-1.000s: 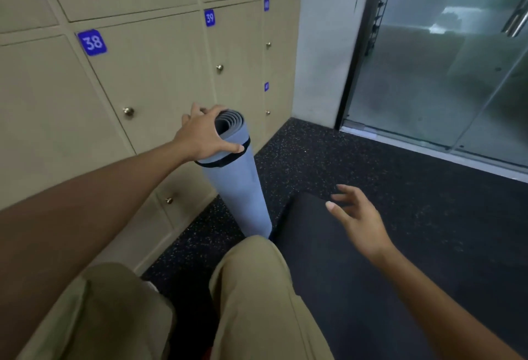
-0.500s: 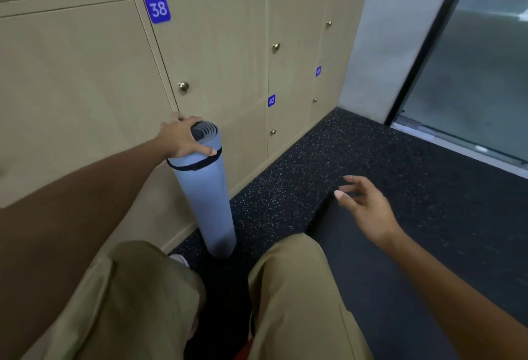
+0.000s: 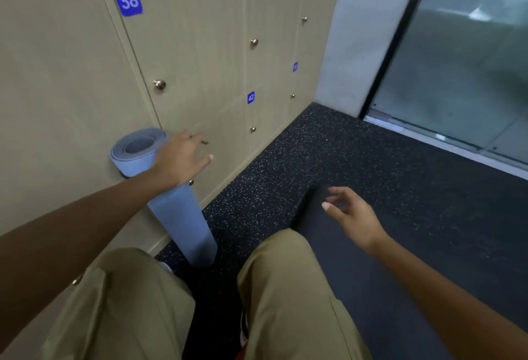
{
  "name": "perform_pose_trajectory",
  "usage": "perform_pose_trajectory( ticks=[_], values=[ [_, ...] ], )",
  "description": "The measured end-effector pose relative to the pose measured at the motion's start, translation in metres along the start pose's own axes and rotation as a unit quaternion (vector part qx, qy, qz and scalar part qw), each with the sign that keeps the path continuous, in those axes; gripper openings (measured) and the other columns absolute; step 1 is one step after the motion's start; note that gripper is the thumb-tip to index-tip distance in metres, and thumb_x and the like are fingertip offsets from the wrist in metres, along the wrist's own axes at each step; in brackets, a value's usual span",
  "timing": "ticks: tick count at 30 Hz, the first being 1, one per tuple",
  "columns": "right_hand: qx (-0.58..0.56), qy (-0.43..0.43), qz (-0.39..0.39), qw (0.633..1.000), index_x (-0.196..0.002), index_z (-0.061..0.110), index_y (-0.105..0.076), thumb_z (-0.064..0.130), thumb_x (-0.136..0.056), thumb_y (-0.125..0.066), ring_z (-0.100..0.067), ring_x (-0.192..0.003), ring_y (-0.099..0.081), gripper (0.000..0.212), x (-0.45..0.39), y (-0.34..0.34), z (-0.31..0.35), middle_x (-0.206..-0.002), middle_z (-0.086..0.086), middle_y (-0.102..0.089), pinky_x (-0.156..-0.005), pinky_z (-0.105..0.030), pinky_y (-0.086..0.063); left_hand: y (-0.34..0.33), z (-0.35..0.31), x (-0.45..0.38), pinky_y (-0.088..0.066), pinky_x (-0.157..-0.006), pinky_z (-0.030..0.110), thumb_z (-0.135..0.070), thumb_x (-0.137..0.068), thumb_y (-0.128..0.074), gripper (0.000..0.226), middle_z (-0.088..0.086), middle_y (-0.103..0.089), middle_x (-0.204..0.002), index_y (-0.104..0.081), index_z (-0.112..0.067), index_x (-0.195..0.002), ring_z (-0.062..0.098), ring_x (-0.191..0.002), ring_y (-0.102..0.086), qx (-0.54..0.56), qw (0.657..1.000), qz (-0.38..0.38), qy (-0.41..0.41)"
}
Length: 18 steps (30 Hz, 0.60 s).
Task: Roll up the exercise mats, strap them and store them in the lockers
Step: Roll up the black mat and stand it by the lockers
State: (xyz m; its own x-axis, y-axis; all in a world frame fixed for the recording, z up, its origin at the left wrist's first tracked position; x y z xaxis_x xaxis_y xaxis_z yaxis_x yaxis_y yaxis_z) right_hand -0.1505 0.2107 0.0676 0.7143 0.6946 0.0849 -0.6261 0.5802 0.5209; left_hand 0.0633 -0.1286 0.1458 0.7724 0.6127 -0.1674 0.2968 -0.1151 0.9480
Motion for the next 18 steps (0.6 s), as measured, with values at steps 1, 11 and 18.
perform_pose_trajectory(
  ticks=[1,11,18],
  values=[
    [0.001,-0.002,-0.002,1.000,-0.131,0.028,-0.057,0.033,-0.096,-0.069,-0.010,-0.097,-0.069,0.037,0.007,0.007,-0.002,-0.118,0.012,-0.067,-0.085,-0.030,-0.056,-0.006,-0.021,0.005,-0.044,-0.102,0.043,-0.035,-0.097,-0.068,0.041,0.011,-0.064,-0.133,-0.065,-0.010,-0.130,0.031,-0.124,-0.057,0.042,0.999,0.022,-0.024],
    [0.078,-0.087,-0.041,0.992,-0.116,0.030,-0.065,0.039,-0.095,-0.070,-0.008,-0.093,-0.068,0.023,0.146,0.113,-0.077,-0.113,0.016,-0.068,-0.081,-0.021,-0.055,-0.080,-0.240,0.089,-0.055,-0.083,0.035,-0.033,-0.093,-0.073,0.018,-0.012,-0.072,-0.100,-0.072,-0.022,-0.108,0.006,-0.092,-0.067,0.197,0.943,0.166,-0.211],
    [0.192,-0.224,-0.001,0.956,-0.107,0.030,-0.068,0.033,-0.092,-0.075,-0.001,-0.087,-0.066,0.017,0.299,0.186,-0.169,-0.099,0.016,-0.070,-0.078,-0.019,-0.049,-0.136,-0.343,0.148,-0.055,-0.086,0.035,-0.041,-0.092,-0.073,0.014,-0.017,-0.072,-0.090,-0.072,-0.029,-0.100,0.005,-0.089,-0.067,0.218,0.907,0.268,-0.240]
  ],
)
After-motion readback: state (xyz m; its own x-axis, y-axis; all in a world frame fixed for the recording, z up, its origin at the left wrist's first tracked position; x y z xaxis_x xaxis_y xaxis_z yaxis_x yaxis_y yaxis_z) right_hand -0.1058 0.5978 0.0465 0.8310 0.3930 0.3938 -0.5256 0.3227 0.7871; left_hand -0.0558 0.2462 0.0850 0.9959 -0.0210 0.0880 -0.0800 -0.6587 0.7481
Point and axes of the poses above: each hand's wrist, its own x-axis away from the middle knuckle, its own y-axis out of the back of the hand, z = x × y, the point moved 7 cm from there along -x, towards the middle knuckle
